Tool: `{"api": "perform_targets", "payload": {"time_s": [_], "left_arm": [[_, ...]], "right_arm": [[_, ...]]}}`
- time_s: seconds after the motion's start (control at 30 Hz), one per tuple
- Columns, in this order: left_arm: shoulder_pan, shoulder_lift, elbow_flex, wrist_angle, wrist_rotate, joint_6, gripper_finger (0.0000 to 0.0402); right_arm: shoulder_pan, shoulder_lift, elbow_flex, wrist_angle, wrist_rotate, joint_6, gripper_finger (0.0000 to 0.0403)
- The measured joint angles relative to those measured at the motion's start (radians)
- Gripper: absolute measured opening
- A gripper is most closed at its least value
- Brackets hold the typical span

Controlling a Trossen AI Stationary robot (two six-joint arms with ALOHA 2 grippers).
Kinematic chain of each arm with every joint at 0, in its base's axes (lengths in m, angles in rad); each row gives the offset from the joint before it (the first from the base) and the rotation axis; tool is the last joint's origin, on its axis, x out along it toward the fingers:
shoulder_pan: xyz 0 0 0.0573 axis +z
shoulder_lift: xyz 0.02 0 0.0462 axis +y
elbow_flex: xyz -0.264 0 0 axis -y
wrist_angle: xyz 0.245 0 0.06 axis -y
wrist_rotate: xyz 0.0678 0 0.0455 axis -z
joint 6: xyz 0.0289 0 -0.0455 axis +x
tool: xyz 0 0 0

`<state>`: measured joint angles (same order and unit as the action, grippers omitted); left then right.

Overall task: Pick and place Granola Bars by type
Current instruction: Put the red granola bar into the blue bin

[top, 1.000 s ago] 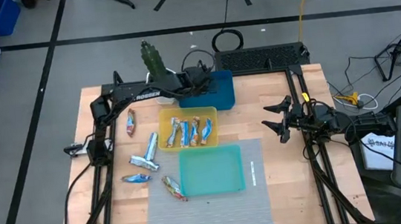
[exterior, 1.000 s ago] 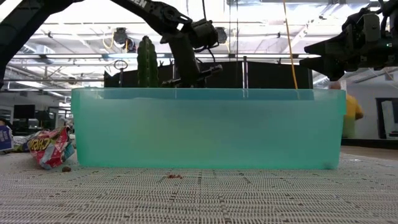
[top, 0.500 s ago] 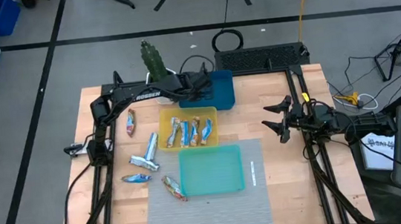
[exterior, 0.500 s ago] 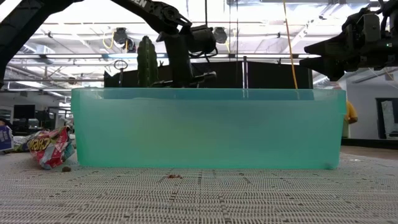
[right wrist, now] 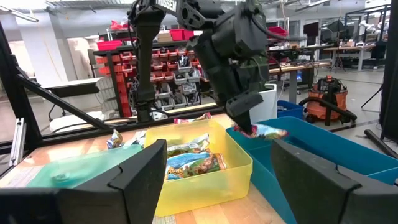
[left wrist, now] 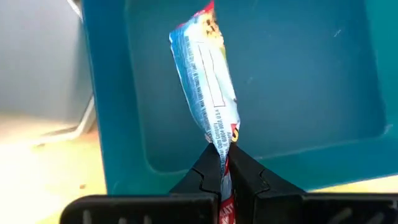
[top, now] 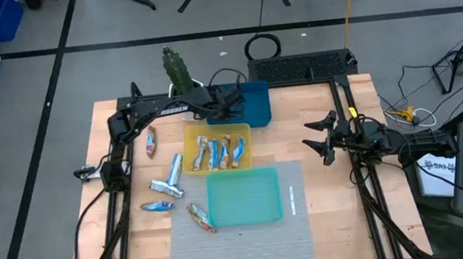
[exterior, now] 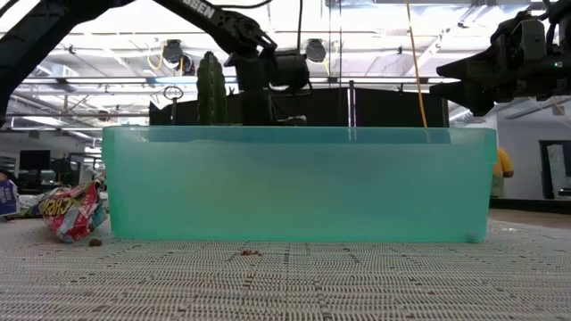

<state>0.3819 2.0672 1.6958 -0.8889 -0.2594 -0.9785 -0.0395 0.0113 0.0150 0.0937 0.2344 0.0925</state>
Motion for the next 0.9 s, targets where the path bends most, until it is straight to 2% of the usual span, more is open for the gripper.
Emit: {"api": "perform_targets", "payload": {"time_s": [0.27,0.63,0.9], "left_arm": [[0.008,0.045,0.0,0.016,0.046,0.008,0.001],[0.023,0.07,-0.001,0.03,0.046,0.014,0.0013],[0.028,0.069,-0.001,0.069,0.043,0.065,0.0091]], "right_arm": [[0.0,0.0,0.0,0.002,0.0,0.0,0.0279],[0.0,0.0,0.0,0.0,0.0,0.0,0.0279],[0.0,0.0,0.0,0.0,0.0,0.0,0.0279]]}}
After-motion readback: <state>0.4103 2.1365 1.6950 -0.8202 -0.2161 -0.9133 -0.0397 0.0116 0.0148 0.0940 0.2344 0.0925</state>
